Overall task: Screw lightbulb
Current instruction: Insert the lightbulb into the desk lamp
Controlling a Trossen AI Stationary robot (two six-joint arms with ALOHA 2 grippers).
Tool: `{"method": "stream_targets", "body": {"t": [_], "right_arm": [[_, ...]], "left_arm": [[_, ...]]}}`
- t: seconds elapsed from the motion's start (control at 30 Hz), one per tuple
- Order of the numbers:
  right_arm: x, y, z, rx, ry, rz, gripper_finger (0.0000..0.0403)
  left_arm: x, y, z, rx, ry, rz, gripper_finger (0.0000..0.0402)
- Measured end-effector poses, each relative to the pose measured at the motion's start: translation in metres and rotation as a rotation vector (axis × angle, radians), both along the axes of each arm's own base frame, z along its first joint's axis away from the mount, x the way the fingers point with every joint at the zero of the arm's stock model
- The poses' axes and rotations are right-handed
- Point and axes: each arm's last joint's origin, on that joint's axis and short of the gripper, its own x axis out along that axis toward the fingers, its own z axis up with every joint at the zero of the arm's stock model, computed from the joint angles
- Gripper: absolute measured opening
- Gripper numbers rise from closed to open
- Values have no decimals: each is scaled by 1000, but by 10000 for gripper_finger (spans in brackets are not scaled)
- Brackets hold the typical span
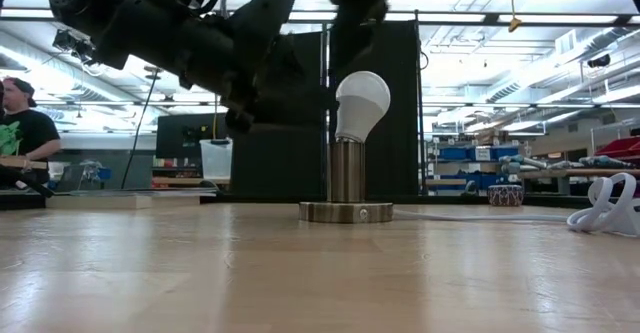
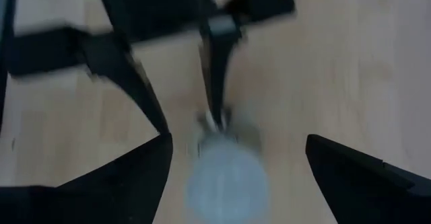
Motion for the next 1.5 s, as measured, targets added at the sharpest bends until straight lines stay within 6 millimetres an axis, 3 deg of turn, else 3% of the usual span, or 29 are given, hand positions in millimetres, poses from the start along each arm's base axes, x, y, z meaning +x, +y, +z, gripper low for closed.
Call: {"method": "stream_targets", "body": {"t": [0.23,0.43,0.63,0.77,0.9,1.1,1.3,1.5], "right_arm": [[-31,1,33,6,118,4,341],[-56,5,46,28,201,-29,337],[-69,8,37,52,180,-89,335],[-89,9,29,83,78,-173,330],[-113,11,10,99,-40,-276,324],[-131,25,-45,210,-148,-372,319],[-124,35,-96,232,-177,-403,314],[-105,35,-123,182,-210,-456,309]], "left_arm": [[8,-2,7,24,65,-24,267],[12,1,33,12,192,-31,284],[10,1,52,33,277,-34,284],[7,2,63,30,255,-31,284],[4,3,72,23,227,-31,284],[3,7,80,-32,219,-90,284],[8,17,104,-31,283,-108,284],[12,22,130,35,299,-135,284]]}}
